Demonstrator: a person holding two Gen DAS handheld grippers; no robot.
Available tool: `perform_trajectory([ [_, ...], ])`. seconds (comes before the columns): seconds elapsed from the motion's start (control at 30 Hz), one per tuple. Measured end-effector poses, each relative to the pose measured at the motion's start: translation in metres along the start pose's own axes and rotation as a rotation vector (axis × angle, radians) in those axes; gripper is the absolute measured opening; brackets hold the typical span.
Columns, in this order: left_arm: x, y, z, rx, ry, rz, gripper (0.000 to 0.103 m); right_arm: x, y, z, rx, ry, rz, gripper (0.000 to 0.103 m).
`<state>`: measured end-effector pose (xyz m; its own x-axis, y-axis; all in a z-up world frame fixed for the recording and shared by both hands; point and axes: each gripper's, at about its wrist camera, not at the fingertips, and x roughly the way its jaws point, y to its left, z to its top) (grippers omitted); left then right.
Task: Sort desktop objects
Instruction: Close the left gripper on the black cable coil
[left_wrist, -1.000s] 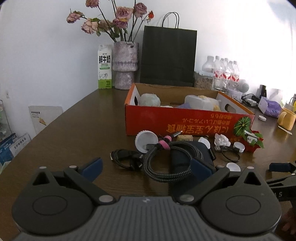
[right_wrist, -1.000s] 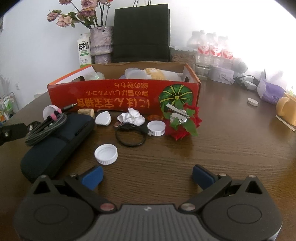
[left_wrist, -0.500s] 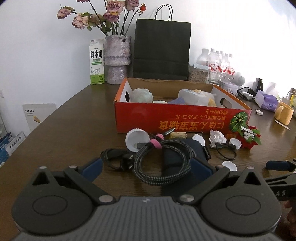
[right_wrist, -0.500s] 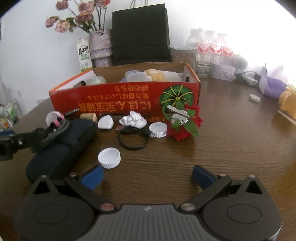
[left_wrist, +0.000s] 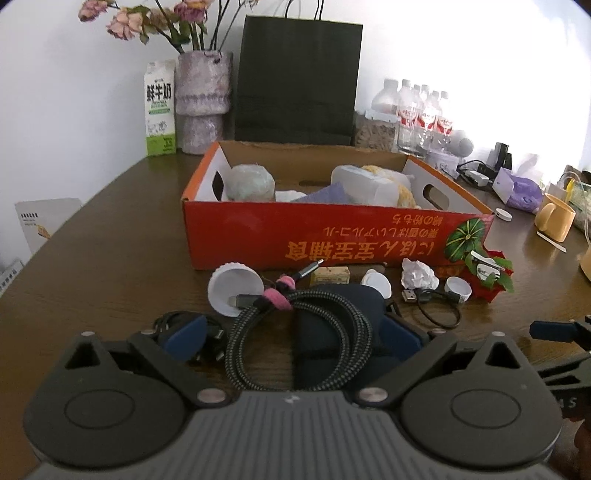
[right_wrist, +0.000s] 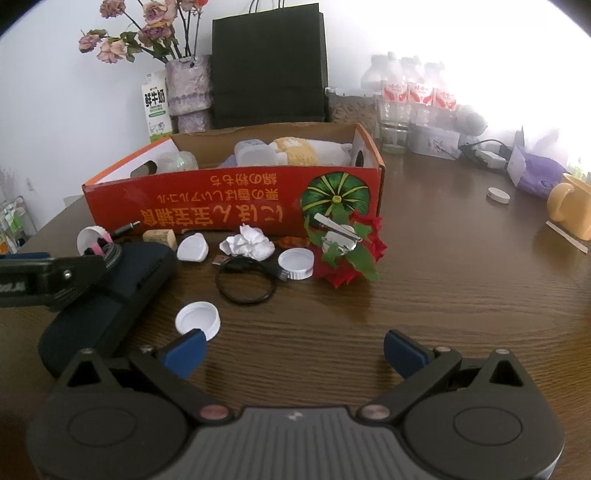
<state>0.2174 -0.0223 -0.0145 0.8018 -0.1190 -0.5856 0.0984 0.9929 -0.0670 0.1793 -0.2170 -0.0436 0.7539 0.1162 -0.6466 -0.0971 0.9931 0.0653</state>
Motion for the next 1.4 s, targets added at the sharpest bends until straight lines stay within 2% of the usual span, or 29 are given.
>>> perform_trajectory([
  [0.1,0.006,0.002,0.000,0.005,0.018,-0.031,0.090,0.000,0.000,0.000,-0.003,0.000,0.003,0.103],
  [0.4,0.010,0.002,0.001,0.052,0.037,-0.046,0.091,0.004,0.002,-0.001,-0.011,0.014,-0.002,0.103],
  [0.47,0.008,0.003,0.002,0.051,0.032,-0.066,0.081,0.004,0.002,-0.001,-0.009,0.011,0.004,0.103],
  [0.5,0.005,0.003,0.003,0.053,0.023,-0.079,0.064,0.003,0.002,-0.001,-0.010,0.009,0.002,0.103],
  [0.53,0.004,0.003,0.004,0.047,0.028,-0.097,0.041,0.003,0.002,0.000,-0.012,0.007,0.001,0.103],
  [0.6,0.005,0.003,0.004,0.041,0.038,-0.122,0.036,0.002,0.002,0.000,-0.014,0.005,0.007,0.103],
  [0.7,0.005,0.005,0.003,0.028,0.036,-0.117,0.038,0.001,0.002,0.001,-0.013,0.002,0.011,0.103],
  [0.8,0.000,0.007,0.003,0.021,0.023,-0.091,0.059,0.000,0.002,0.000,-0.018,0.004,0.009,0.103],
  [0.87,-0.007,0.008,0.004,0.034,-0.003,-0.081,0.061,-0.001,0.002,0.000,-0.018,0.002,0.008,0.103],
  [0.93,-0.014,0.011,0.005,0.039,-0.023,-0.060,0.080,-0.001,0.001,0.000,-0.016,-0.002,0.008,0.103],
  [0.97,-0.017,0.013,0.005,0.043,-0.033,-0.041,0.083,-0.001,0.001,0.000,-0.015,-0.003,0.005,0.103],
  [1.1,-0.016,0.024,0.006,0.048,-0.019,0.031,0.089,-0.001,-0.001,0.000,-0.011,-0.002,0.001,0.103],
  [1.23,-0.010,0.028,0.008,0.041,-0.009,-0.025,0.097,0.001,-0.001,0.000,-0.008,0.005,0.007,0.103],
  [1.4,0.008,0.024,0.016,0.079,0.016,-0.045,0.098,0.001,0.001,0.000,-0.021,0.007,0.009,0.103],
])
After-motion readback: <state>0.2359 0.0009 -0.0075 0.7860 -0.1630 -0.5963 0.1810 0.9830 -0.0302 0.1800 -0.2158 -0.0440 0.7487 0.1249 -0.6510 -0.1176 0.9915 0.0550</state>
